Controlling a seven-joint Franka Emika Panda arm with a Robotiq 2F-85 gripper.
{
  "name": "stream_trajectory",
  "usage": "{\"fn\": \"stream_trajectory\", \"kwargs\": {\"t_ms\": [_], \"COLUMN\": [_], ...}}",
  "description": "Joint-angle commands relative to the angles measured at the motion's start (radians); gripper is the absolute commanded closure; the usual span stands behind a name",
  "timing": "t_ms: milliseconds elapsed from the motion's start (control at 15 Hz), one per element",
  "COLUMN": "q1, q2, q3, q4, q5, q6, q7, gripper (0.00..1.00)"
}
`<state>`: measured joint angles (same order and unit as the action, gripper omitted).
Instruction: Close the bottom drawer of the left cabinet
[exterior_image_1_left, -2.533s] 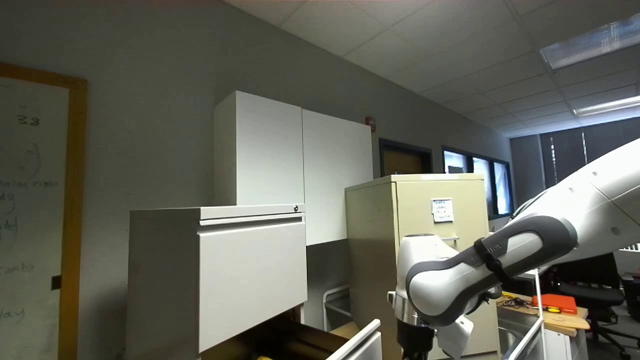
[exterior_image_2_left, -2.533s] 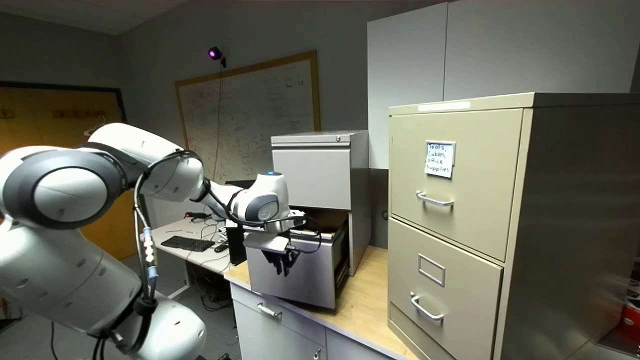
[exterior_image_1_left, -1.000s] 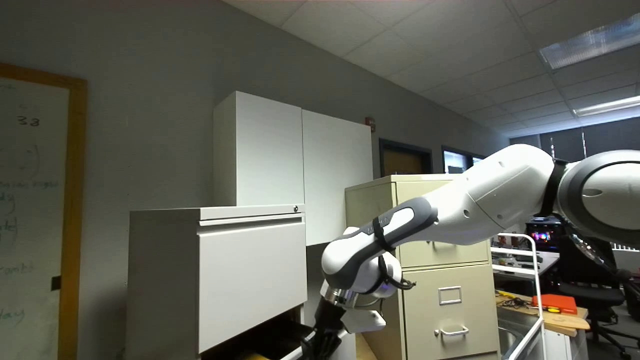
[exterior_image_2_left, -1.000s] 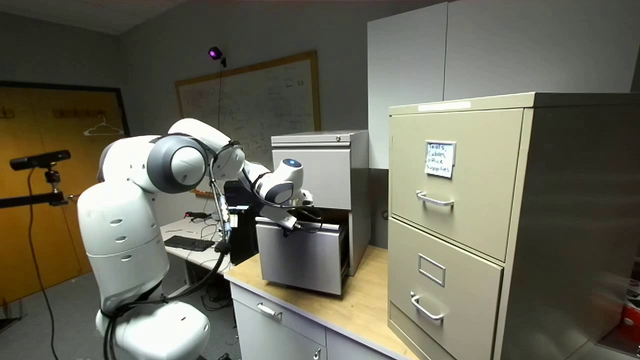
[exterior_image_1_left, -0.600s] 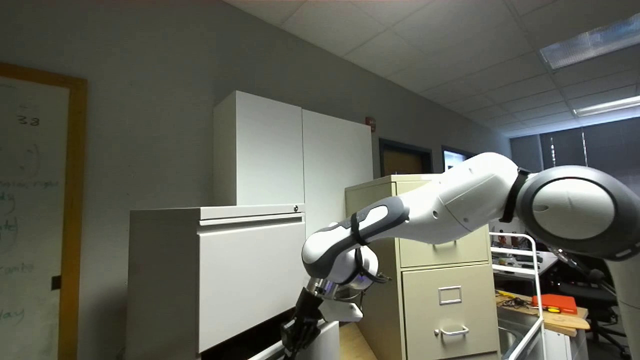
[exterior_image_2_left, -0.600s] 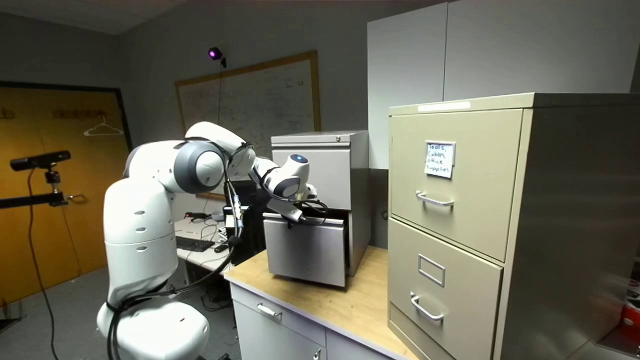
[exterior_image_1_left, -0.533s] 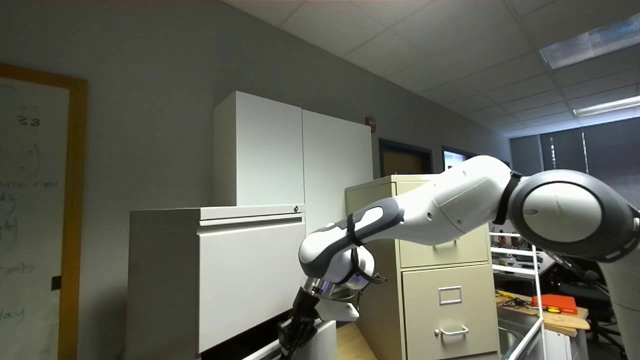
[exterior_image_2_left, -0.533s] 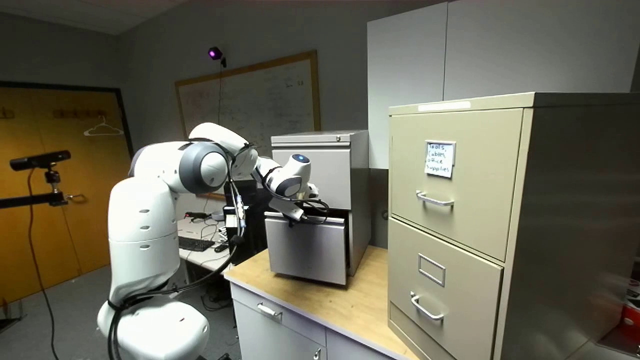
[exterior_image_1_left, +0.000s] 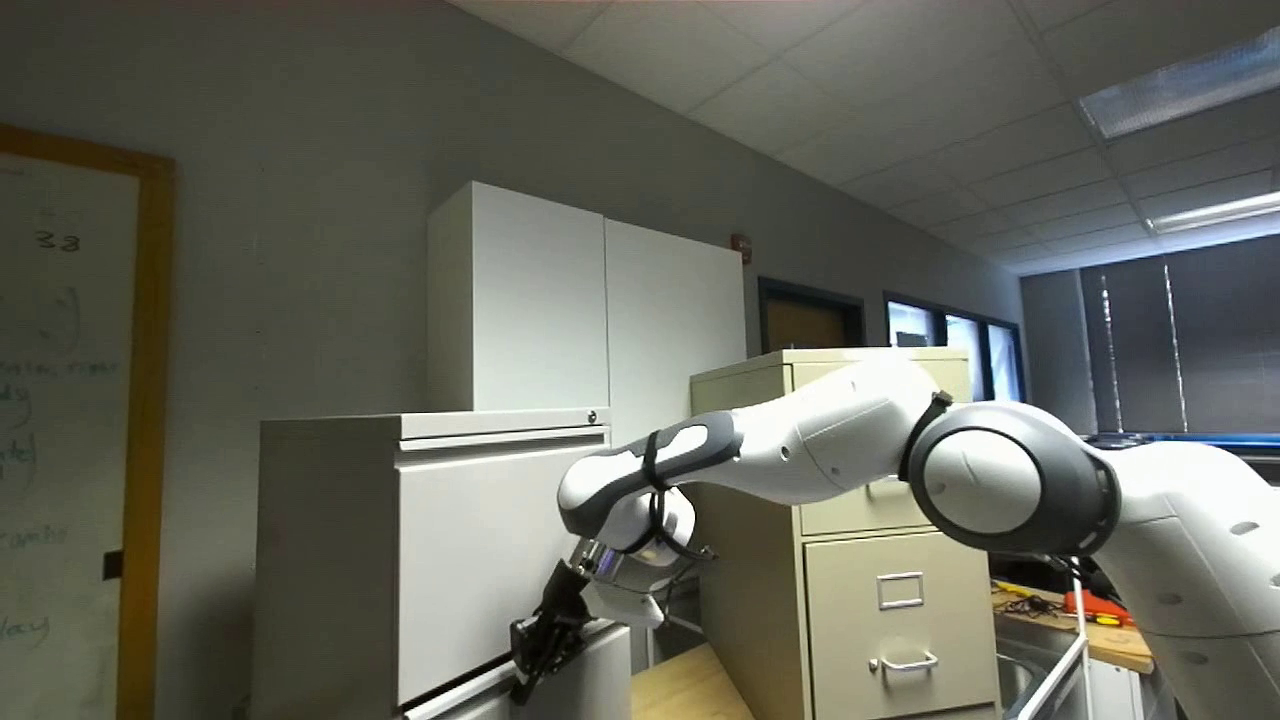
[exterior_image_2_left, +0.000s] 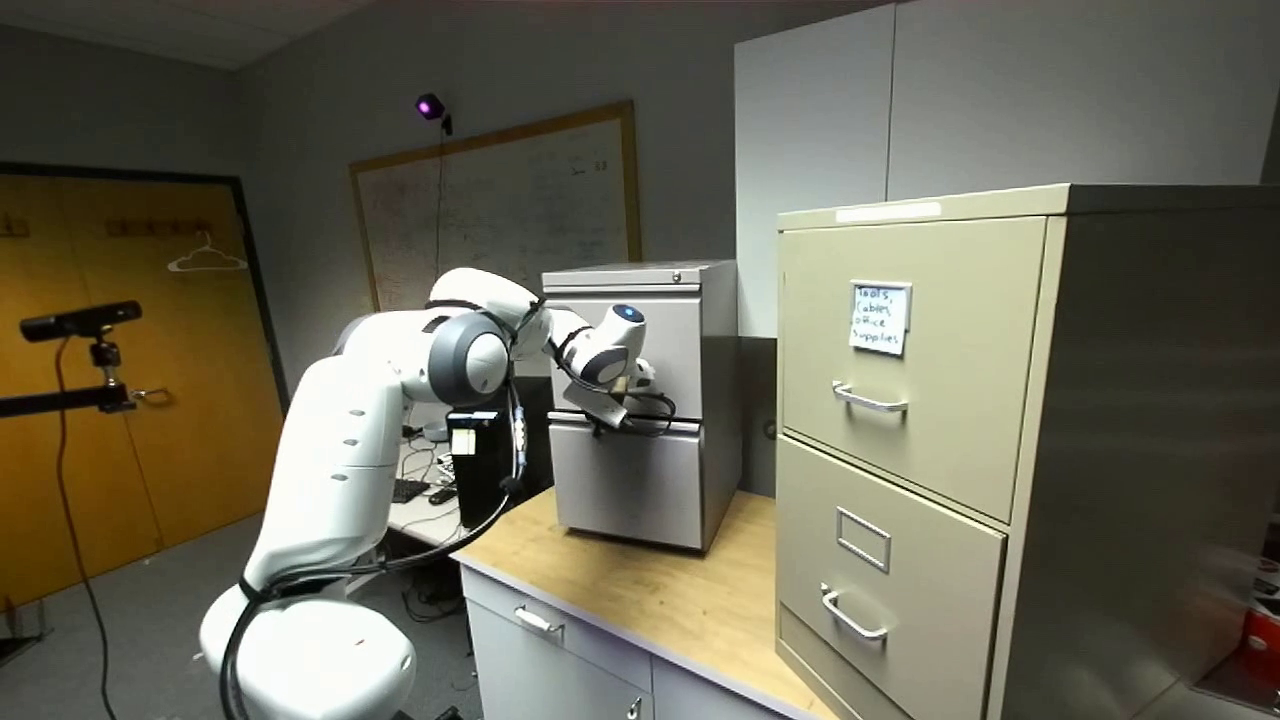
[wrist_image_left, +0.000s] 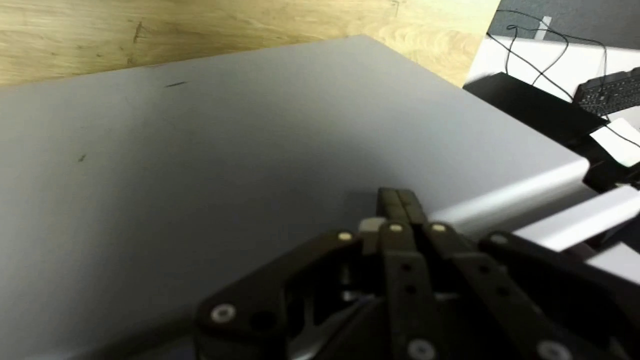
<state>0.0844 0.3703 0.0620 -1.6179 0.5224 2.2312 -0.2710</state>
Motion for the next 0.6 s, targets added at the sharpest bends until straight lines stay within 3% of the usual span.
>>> {"fn": "stream_trajectory", "kwargs": {"t_ms": [0,200,533], "q1": [-0.032,-0.033,-0.023], "q2": [0.116,0.172,0.182], "q3": [0.055,0.069,0.070], "q4": [0.212,0.299,0.321], "q5": [-0.010,-0.024,-0.048], "q6": [-0.050,-0.079,-0.107], "q7": [0.058,0.094,0.188], "gripper": [1.00,1.00,1.00]}}
